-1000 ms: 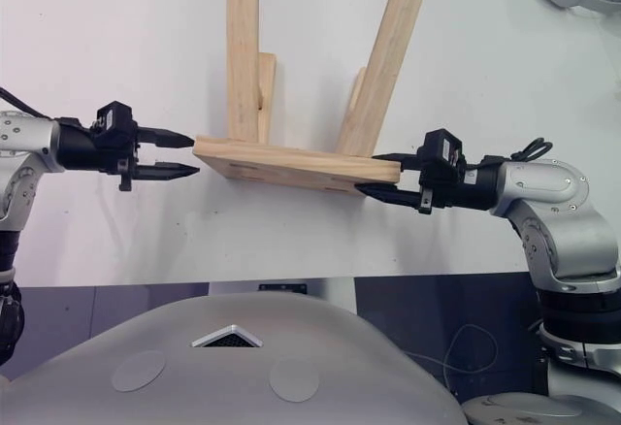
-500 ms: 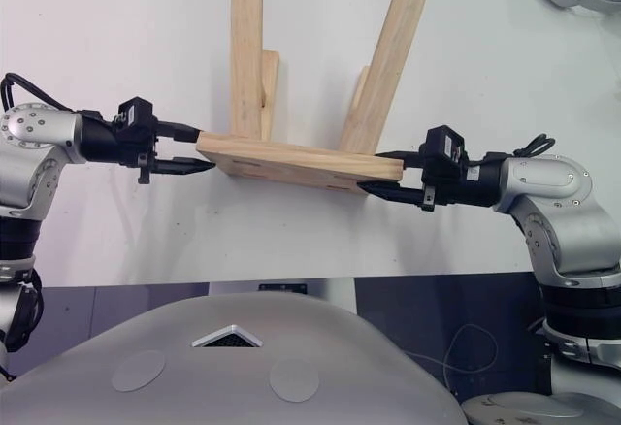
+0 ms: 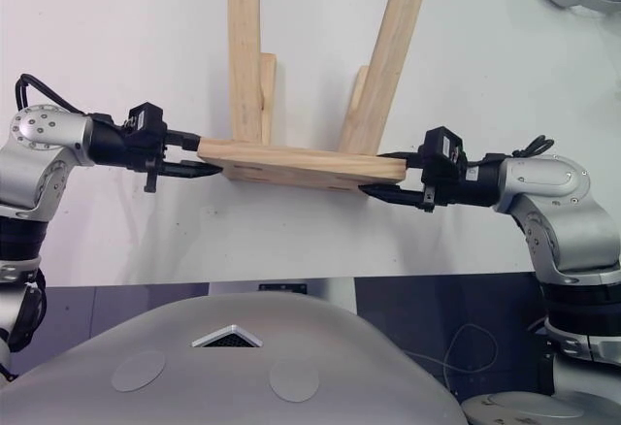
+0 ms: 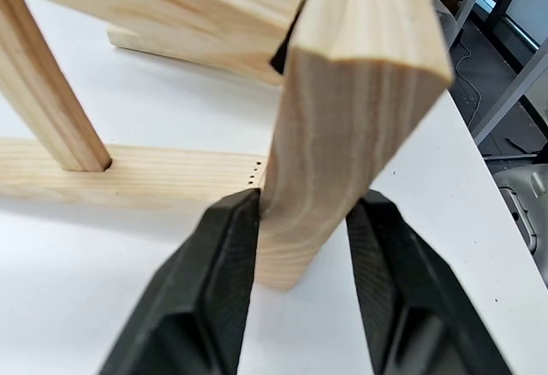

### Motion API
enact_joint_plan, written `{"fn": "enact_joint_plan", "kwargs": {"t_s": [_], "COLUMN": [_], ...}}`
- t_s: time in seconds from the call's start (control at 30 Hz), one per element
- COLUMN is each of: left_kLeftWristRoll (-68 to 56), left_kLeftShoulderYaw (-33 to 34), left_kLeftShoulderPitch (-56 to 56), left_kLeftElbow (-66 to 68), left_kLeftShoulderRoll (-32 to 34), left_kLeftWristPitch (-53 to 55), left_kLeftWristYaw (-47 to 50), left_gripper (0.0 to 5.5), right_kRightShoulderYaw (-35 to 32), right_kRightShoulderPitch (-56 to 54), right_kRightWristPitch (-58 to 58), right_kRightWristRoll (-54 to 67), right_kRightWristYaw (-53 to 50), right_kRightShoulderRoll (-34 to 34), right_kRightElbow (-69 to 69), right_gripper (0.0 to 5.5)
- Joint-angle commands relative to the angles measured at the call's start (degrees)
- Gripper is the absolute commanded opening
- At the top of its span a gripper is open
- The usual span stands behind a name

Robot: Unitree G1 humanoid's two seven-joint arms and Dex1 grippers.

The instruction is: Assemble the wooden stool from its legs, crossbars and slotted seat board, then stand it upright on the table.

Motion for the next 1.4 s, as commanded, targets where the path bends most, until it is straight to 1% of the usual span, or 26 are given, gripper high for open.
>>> {"fn": "enact_joint_plan", "kwargs": {"t_s": [0.03,0.27,0.43,0.57,0.63,0.8,0.93,1.0,1.17,1.3,1.4], "left_kLeftWristRoll": [-1.0,-0.6,-0.7,-1.9,-3.2,-3.3,-4.6,-6.4,-15.8,-24.7,-31.6], "left_kLeftShoulderYaw": [0.1,0.2,0.3,0.8,1.8,6.5,9.3,10.3,13.8,16.5,18.3], "left_kLeftShoulderPitch": [-0.9,-0.8,-0.6,-1.1,-2.2,-6.5,-7.4,-7.9,-12.4,-20.2,-24.0], "left_kLeftElbow": [-1.1,-0.7,-0.8,-1.4,-1.8,-0.5,-1.5,-2.1,-4.1,-3.7,-3.4], "left_kLeftShoulderRoll": [-0.1,0.2,0.1,-0.5,-1.4,-4.1,-4.9,-4.9,-1.8,0.0,0.2], "left_kLeftWristPitch": [0.1,-0.3,-0.4,0.5,1.1,-2.1,-2.4,-0.2,12.7,25.7,36.5], "left_kLeftWristYaw": [-0.8,-0.9,-0.7,-0.5,0.1,4.0,5.2,4.8,3.2,4.5,6.9], "left_gripper": [1.52,1.51,1.51,1.51,1.51,1.50,1.50,1.50,1.50,1.50,1.50], "right_kRightShoulderYaw": [0.4,-2.8,-3.2,-2.0,-2.0,-4.6,-6.5,-8.0,-12.5,-11.8,-11.1], "right_kRightShoulderPitch": [-0.1,0.8,0.9,-0.1,-2.2,-10.1,-13.4,-15.1,-20.8,-32.2,-37.4], "right_kRightWristPitch": [-1.0,0.7,1.7,1.9,1.7,-1.6,-0.2,2.7,14.5,24.9,34.4], "right_kRightWristRoll": [-2.4,0.0,0.6,0.6,0.8,-0.3,1.5,4.9,17.5,26.0,32.3], "right_kRightWristYaw": [-0.8,0.2,0.4,0.0,-0.6,-4.4,-6.3,-5.8,-1.2,1.8,2.9], "right_kRightShoulderRoll": [-0.7,-1.6,-1.8,-1.5,-1.2,0.3,1.0,0.6,-3.3,-4.7,-5.8], "right_kRightElbow": [1.5,0.4,-0.5,-1.3,-1.6,-3.0,-4.9,-5.4,-3.6,4.5,8.3], "right_gripper": [2.72,2.72,1.84,1.82,1.81,1.71,1.71,1.71,1.71,1.67,1.57]}}
